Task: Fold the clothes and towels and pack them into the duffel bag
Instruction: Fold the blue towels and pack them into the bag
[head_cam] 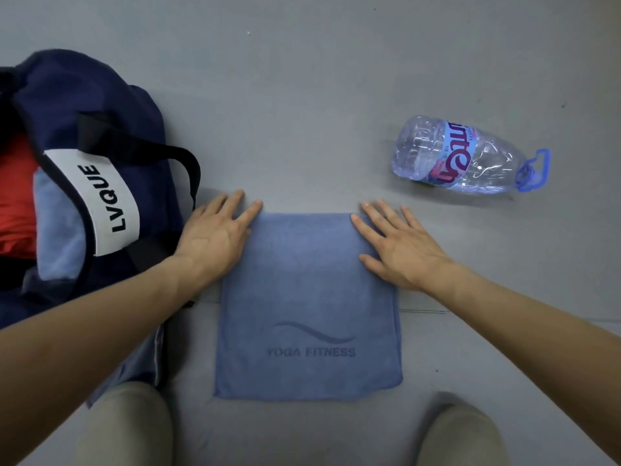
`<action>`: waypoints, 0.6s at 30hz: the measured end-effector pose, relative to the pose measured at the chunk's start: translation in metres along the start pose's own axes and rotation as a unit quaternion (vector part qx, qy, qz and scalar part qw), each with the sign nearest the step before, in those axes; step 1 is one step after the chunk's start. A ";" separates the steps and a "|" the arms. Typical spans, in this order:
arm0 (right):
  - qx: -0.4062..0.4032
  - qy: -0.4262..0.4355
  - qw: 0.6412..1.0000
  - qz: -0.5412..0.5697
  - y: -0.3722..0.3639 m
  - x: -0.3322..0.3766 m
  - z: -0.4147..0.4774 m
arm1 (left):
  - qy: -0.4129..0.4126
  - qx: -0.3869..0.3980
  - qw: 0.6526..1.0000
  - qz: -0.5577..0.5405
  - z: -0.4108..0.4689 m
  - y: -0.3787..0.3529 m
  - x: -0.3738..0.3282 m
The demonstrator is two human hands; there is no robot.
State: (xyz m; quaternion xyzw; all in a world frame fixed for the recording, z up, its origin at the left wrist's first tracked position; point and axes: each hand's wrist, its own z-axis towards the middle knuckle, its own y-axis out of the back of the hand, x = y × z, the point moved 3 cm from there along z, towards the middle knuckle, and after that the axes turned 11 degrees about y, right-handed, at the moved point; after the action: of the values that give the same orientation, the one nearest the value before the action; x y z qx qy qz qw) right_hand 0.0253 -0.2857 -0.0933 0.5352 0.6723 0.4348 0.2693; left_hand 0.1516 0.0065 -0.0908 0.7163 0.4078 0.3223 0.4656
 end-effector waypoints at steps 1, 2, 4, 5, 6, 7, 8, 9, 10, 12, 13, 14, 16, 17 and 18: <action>0.007 -0.004 1.000 -0.004 0.007 -0.003 0.006 | 0.017 0.003 1.000 -0.011 0.003 0.004 0.002; 0.017 -0.008 1.000 -0.004 0.014 -0.006 0.011 | 0.029 0.007 0.999 -0.027 0.006 0.008 0.005; 0.026 -0.009 1.000 0.011 0.021 -0.007 0.018 | 0.027 0.007 0.997 -0.077 0.010 0.014 0.006; 0.014 -0.008 1.000 0.022 0.022 -0.007 0.019 | 0.021 0.008 0.994 -0.103 0.011 0.016 0.006; -0.005 -0.008 0.999 0.035 0.023 -0.006 0.020 | 0.017 0.009 0.992 -0.124 0.011 0.017 0.006; -0.026 -0.012 0.998 0.050 0.023 -0.006 0.019 | 0.019 0.011 0.990 -0.142 0.011 0.017 0.006; -0.045 -0.019 0.997 0.063 0.024 -0.006 0.018 | 0.027 0.011 0.987 -0.157 0.011 0.016 0.006; -0.061 -0.028 0.995 0.070 0.024 -0.006 0.017 | 0.037 0.009 0.985 -0.170 0.011 0.015 0.007; -0.072 -0.039 0.994 0.072 0.025 -0.006 0.015 | 0.046 0.005 0.983 -0.180 0.012 0.013 0.008; -0.086 -0.070 0.990 0.084 0.024 -0.008 0.014 | 0.058 0.000 0.979 -0.193 0.012 0.011 0.008; -0.091 -0.089 0.987 0.101 0.024 -0.010 0.014 | 0.061 -0.001 0.978 -0.200 0.012 0.011 0.007; -0.095 -0.110 0.981 0.125 0.025 -0.012 0.014 | 0.064 0.002 0.975 -0.211 0.012 0.012 0.007; -0.098 -0.136 0.972 0.165 0.028 -0.017 0.015 | 0.067 0.005 0.970 -0.232 0.010 0.015 0.005; -0.100 -0.134 0.971 0.168 0.030 -0.018 0.015 | 0.066 0.003 0.968 -0.241 0.008 0.017 0.005; -0.109 -0.128 0.972 0.164 0.032 -0.020 0.015 | 0.066 0.000 0.967 -0.247 0.007 0.018 0.005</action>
State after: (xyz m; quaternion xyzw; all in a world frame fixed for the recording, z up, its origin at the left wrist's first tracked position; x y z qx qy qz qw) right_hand 0.0589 -0.2986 -0.0747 0.6570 0.4841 0.4713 0.3346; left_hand 0.1652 0.0034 -0.0760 0.5705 0.6015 0.2438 0.5033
